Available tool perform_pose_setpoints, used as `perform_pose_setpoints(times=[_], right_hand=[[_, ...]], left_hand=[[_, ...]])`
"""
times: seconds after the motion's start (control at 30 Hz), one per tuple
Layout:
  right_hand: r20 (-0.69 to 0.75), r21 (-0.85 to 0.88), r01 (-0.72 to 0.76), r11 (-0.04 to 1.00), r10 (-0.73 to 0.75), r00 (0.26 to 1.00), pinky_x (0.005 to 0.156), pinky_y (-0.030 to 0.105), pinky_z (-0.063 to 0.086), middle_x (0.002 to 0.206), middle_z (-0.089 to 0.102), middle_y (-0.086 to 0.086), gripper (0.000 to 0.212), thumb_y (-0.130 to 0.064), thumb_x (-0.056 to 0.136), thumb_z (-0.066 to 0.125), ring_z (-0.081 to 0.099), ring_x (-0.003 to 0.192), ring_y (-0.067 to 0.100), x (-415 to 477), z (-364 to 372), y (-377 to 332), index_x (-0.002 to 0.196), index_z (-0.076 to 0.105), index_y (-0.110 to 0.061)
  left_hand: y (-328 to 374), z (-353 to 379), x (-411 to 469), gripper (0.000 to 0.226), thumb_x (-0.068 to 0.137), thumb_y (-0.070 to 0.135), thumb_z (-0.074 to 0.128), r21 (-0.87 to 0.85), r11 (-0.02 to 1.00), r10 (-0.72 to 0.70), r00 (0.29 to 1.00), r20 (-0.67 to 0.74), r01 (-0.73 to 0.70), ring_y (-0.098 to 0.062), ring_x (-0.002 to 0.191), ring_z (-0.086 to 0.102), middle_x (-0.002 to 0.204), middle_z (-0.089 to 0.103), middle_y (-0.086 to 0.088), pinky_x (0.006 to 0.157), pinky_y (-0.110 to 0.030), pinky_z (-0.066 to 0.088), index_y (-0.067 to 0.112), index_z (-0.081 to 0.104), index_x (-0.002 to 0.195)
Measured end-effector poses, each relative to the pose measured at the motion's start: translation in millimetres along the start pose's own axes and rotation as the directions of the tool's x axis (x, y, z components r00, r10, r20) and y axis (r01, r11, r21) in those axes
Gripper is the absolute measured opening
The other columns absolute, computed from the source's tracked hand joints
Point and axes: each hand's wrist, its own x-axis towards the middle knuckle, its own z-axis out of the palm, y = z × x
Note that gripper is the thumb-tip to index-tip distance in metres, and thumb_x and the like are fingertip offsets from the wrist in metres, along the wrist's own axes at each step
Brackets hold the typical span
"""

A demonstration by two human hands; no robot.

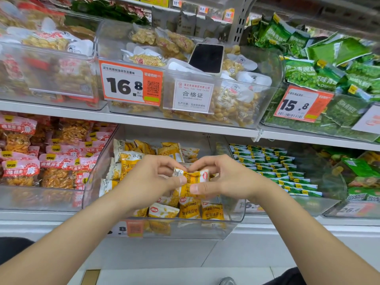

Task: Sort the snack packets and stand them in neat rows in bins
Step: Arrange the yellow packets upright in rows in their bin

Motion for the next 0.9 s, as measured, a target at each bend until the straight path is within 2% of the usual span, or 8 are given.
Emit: perform_pose_setpoints(times=[0.13,0.2,0.3,0.4,0.5,0.7,0.8,0.9], right_hand=[[0.022,0.073,0.02,0.997,-0.022,1.0,0.07,0.034,0.057,0.111,0.079,0.007,0.026,-0.021,0.096,0.077,0.075,0.085,0.023,0,-6,3,0.121,0.073,-0.015],[-0.012,0.112,0.025,0.993,-0.024,1.0,0.069,0.027,0.05,0.11,0.08,0.007,0.024,-0.023,0.097,0.076,0.067,0.08,0.014,1,-8,3,0.12,0.076,-0.019],[-0.053,-0.083,0.102,0.991,-0.106,0.993,0.071,0.026,0.055,0.102,0.08,0.002,0.012,-0.019,0.098,0.075,0.073,0.083,0.013,3,-8,5,0.11,0.077,-0.022],[-0.042,-0.618,0.102,0.78,-0.162,0.986,0.07,0.034,0.05,0.083,0.072,-0.004,0.008,-0.03,0.091,0.079,0.063,0.077,0.009,5,-12,13,0.088,0.071,-0.03],[0.038,-0.771,0.048,0.635,-0.03,0.999,0.083,0.038,0.053,0.092,0.067,-0.007,0.025,-0.041,0.083,0.085,0.058,0.092,0.011,5,-5,16,0.101,0.071,-0.03],[0.069,-0.768,0.018,0.641,0.055,0.996,0.092,0.037,0.05,0.114,0.056,-0.009,0.08,-0.029,0.081,0.091,0.05,0.113,0.017,21,32,22,0.147,0.046,-0.031],[0.063,-0.826,-0.002,0.563,0.097,0.993,0.1,0.043,0.052,0.133,0.049,0.006,0.074,-0.032,0.083,0.087,0.05,0.126,0.026,27,38,27,0.146,0.05,-0.023],[0.065,-0.837,0.003,0.547,0.095,0.993,0.096,0.039,0.05,0.121,0.05,0.005,0.067,-0.04,0.08,0.089,0.046,0.121,0.024,27,40,27,0.135,0.058,-0.02]], left_hand=[[1,5,1,0.016,0.09,0.013,0.08,-0.36,0.917,-0.161,0.985,0.065,0.173,-0.023,0.087,0.078,0.103,0.077,-0.015,0.085,-0.043,0.065,0.008,0.071,0.101],[0,7,2,0.017,0.089,0.014,0.082,-0.352,0.921,-0.15,0.986,0.067,0.164,-0.024,0.091,0.079,0.101,0.079,-0.012,0.088,-0.041,0.064,0.007,0.069,0.099],[-7,7,3,0.019,0.086,0.025,0.087,0.087,0.996,0.029,0.999,-0.033,-0.026,-0.01,0.084,0.076,0.09,0.079,0.003,0.077,-0.025,0.062,0.017,0.071,0.092],[-16,11,2,0.022,0.085,0.031,0.088,0.479,0.864,0.197,0.98,-0.04,-0.154,-0.001,0.086,0.066,0.09,0.071,0.016,0.075,-0.021,0.055,0.032,0.069,0.094],[-23,14,4,0.029,0.09,0.034,0.079,0.706,0.682,0.212,0.975,0.062,-0.193,-0.001,0.104,0.059,0.111,0.067,0.02,0.084,-0.024,0.05,0.036,0.067,0.116],[-31,10,11,0.045,0.093,0.039,0.074,0.797,0.576,0.123,0.983,0.138,-0.183,-0.014,0.13,0.057,0.134,0.066,0.01,0.101,-0.039,0.054,0.035,0.062,0.136],[-34,8,12,0.044,0.094,0.04,0.073,0.797,0.574,0.123,0.982,0.142,-0.187,-0.014,0.129,0.058,0.135,0.065,0.009,0.099,-0.04,0.055,0.037,0.061,0.136],[-35,7,12,0.043,0.095,0.041,0.07,0.816,0.544,0.13,0.981,0.148,-0.195,-0.015,0.126,0.059,0.134,0.065,0.009,0.095,-0.038,0.055,0.038,0.059,0.137]])
